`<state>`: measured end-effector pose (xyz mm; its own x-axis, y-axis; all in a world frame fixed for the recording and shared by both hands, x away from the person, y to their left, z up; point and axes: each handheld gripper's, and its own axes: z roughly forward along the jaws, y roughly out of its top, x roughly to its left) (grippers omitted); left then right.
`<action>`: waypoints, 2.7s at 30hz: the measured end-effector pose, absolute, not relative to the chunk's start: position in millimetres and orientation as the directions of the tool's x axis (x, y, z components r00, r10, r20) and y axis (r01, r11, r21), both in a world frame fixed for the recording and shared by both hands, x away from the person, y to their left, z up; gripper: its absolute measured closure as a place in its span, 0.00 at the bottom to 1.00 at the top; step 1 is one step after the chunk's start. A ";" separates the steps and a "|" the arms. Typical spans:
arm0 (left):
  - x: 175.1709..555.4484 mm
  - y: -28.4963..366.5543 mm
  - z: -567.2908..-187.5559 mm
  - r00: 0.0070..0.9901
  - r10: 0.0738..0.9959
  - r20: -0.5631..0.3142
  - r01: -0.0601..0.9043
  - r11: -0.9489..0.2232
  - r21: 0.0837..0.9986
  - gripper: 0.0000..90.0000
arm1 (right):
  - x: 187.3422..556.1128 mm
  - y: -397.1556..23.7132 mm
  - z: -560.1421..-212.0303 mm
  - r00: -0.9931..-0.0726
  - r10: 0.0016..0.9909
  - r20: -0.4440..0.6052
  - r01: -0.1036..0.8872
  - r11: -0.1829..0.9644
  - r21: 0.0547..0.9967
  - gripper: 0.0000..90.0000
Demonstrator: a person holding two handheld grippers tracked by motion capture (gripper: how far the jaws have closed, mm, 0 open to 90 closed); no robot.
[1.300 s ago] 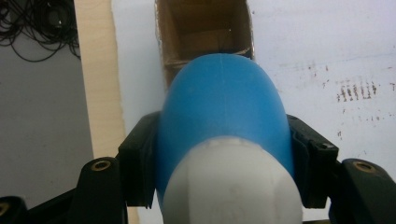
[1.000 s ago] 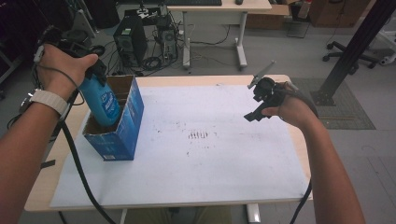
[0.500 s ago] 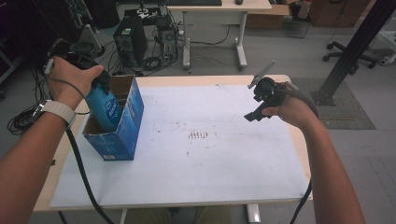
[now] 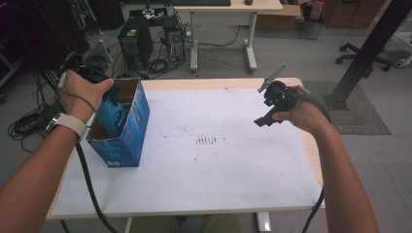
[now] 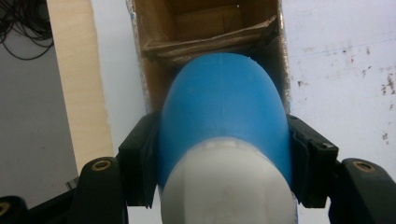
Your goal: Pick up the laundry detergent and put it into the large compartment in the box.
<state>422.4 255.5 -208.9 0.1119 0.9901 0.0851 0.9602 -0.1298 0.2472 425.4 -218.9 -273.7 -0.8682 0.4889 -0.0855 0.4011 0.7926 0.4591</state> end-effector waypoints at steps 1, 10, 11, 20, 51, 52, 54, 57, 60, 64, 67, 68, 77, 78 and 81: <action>422.6 255.8 -210.8 0.114 0.990 0.086 0.960 -0.132 0.245 0.42 | 425.4 -218.8 -273.9 -0.869 0.488 -0.085 0.401 0.793 0.459 0.15; 423.7 255.6 -226.6 0.121 0.988 0.093 0.958 -0.141 0.249 0.42 | 425.5 -219.0 -275.5 -0.866 0.493 -0.080 0.407 0.790 0.458 0.15; 423.8 255.4 -227.8 0.121 0.988 0.093 0.958 -0.141 0.249 0.42 | 425.6 -219.3 -275.5 -0.867 0.492 -0.081 0.405 0.790 0.459 0.15; 424.5 255.3 -243.5 0.130 0.986 0.109 0.958 -0.153 0.244 0.42 | 425.4 -220.1 -276.4 -0.864 0.497 -0.079 0.411 0.788 0.459 0.15; 425.8 252.1 -274.6 0.162 0.980 0.113 0.955 -0.185 0.232 0.42 | 424.3 -223.0 -277.3 -0.862 0.502 -0.075 0.419 0.787 0.453 0.15; 425.9 252.4 -274.7 0.162 0.981 0.111 0.956 -0.183 0.228 0.42 | 424.1 -222.9 -277.4 -0.862 0.502 -0.075 0.419 0.787 0.453 0.15; 426.1 252.7 -275.0 0.163 0.980 0.110 0.956 -0.185 0.229 0.42 | 424.0 -222.3 -277.8 -0.863 0.500 -0.074 0.418 0.788 0.452 0.15; 426.4 252.8 -275.0 0.165 0.980 0.110 0.956 -0.187 0.227 0.41 | 423.9 -220.9 -278.6 -0.864 0.498 -0.072 0.417 0.789 0.451 0.15; 426.5 252.5 -275.6 0.168 0.980 0.106 0.956 -0.188 0.227 0.41 | 423.9 -219.5 -279.7 -0.865 0.496 -0.070 0.417 0.790 0.450 0.15; 426.6 251.4 -276.2 0.168 0.980 0.104 0.956 -0.188 0.227 0.41 | 423.9 -219.5 -280.8 -0.866 0.495 -0.068 0.416 0.790 0.450 0.15; 427.2 251.4 -278.0 0.166 0.981 0.102 0.958 -0.185 0.220 0.39 | 423.3 -220.2 -281.4 -0.865 0.497 -0.066 0.418 0.789 0.450 0.15; 427.2 251.6 -278.6 0.166 0.981 0.102 0.957 -0.185 0.221 0.39 | 423.2 -220.5 -281.6 -0.866 0.496 -0.066 0.418 0.789 0.450 0.15; 427.2 253.5 -280.7 0.161 0.983 0.092 0.957 -0.178 0.227 0.36 | 422.7 -222.7 -282.4 -0.863 0.500 -0.065 0.423 0.788 0.447 0.15; 427.1 253.6 -280.8 0.161 0.983 0.092 0.957 -0.179 0.228 0.35 | 422.9 -222.3 -282.7 -0.864 0.499 -0.065 0.422 0.788 0.448 0.15; 427.0 254.8 -281.2 0.160 0.983 0.092 0.957 -0.177 0.229 0.34 | 423.3 -221.2 -283.1 -0.865 0.498 -0.064 0.421 0.789 0.447 0.15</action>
